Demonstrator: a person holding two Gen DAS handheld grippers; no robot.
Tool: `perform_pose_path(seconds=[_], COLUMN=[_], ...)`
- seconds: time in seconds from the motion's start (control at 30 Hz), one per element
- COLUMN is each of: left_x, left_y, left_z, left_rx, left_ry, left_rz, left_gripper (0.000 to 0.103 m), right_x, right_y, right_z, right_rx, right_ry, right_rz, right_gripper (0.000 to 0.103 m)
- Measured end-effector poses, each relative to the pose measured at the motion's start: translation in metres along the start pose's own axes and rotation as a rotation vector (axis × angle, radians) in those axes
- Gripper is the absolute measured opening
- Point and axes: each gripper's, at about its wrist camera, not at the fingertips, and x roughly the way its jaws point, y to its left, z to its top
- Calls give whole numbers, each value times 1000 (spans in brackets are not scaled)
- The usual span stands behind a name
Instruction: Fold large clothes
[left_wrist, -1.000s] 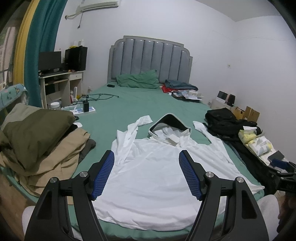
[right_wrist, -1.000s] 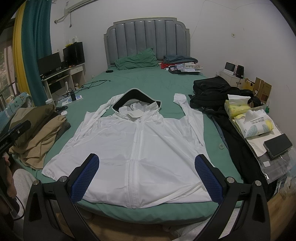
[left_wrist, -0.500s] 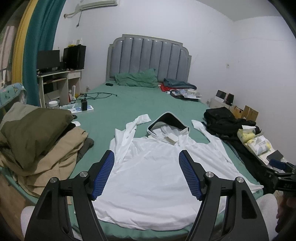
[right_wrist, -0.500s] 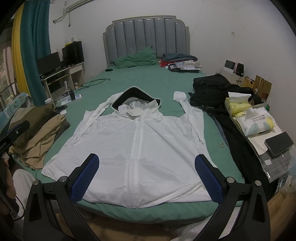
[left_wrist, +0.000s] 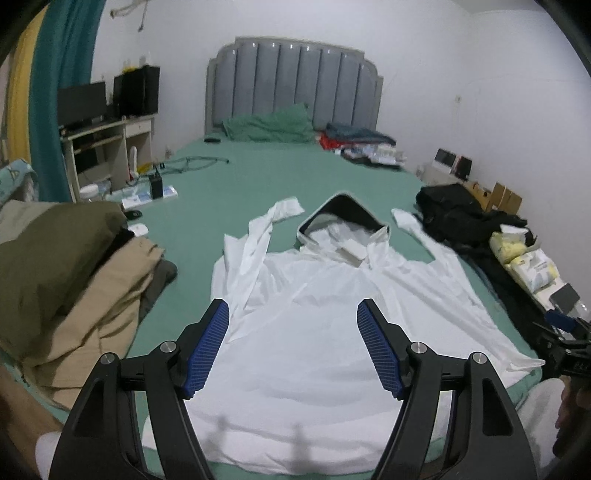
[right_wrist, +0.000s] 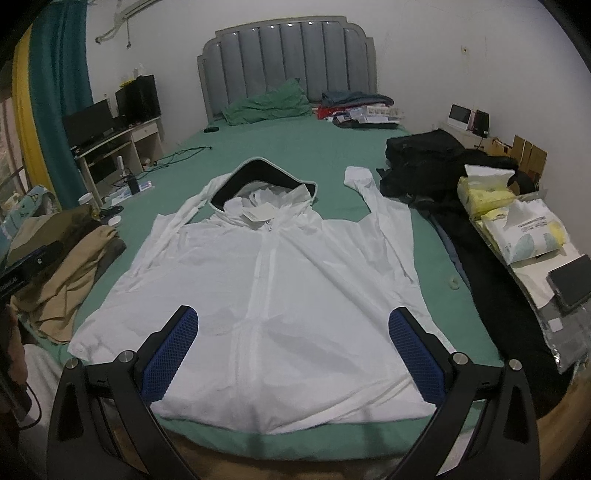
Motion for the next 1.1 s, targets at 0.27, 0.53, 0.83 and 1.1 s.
perform_pose_path(seconds=[0.27,0.53,0.83,1.1], left_x=[86,194,326,424], left_y=[19,42,39,37], left_z=[24,47,87,103], left_rx=[20,-13,40,69], left_ry=[104,206,289,378], left_rz=[51,66,63,156], left_gripper=[75,71,61,23], right_x=[58,128,199,229], right_y=[-24,-43,-55,-62], right_z=[16,54,106,110], right_rx=[-5,-27,-66,-46], right_ry=[37,55,50,65], right_rz=[-17,-29,-23,-13], right_gripper=[102,102,102,102])
